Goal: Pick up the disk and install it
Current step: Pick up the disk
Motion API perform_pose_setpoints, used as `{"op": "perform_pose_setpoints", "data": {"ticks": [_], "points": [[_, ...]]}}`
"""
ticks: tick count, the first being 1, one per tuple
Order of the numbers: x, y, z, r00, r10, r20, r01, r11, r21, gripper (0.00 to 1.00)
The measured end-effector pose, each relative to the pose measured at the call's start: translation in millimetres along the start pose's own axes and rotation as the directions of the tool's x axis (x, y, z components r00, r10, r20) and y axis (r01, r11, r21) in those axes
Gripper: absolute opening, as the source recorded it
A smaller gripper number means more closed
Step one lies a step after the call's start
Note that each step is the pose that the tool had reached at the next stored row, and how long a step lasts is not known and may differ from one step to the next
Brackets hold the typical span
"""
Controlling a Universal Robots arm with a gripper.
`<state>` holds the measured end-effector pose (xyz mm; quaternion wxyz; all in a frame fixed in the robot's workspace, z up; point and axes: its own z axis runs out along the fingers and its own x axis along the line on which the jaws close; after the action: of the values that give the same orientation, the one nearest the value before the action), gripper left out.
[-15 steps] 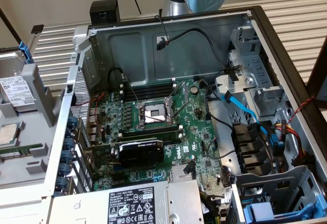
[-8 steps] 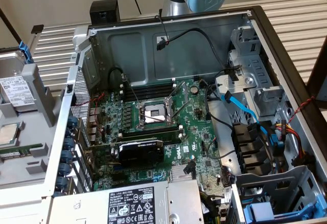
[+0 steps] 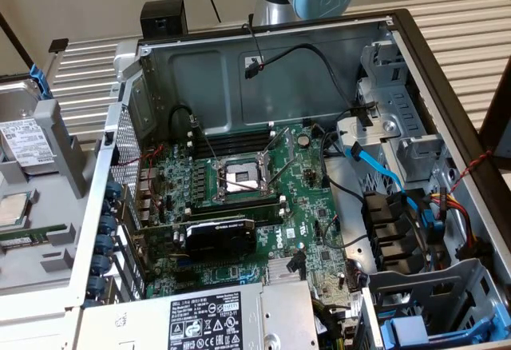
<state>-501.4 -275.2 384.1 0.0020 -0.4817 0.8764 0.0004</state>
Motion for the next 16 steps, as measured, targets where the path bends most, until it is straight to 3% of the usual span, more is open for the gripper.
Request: {"op": "perform_pose_setpoints", "data": {"ticks": [3,7,11,16], "points": [[0.0,0.0,0.3,0.9985,-0.054,0.0001,0.054,0.9985,-0.0002,0.11],[0.0,0.0,0.6,0.9919,-0.127,0.0003,0.127,0.9919,-0.0005,0.11],[0.0,0.0,0.8,0.9798,-0.2,0.0004,0.2,0.9798,-0.0007,0.11],[0.0,0.0,1.0,0.9578,-0.288,0.0006,0.288,0.9578,-0.0011,0.11]]}}
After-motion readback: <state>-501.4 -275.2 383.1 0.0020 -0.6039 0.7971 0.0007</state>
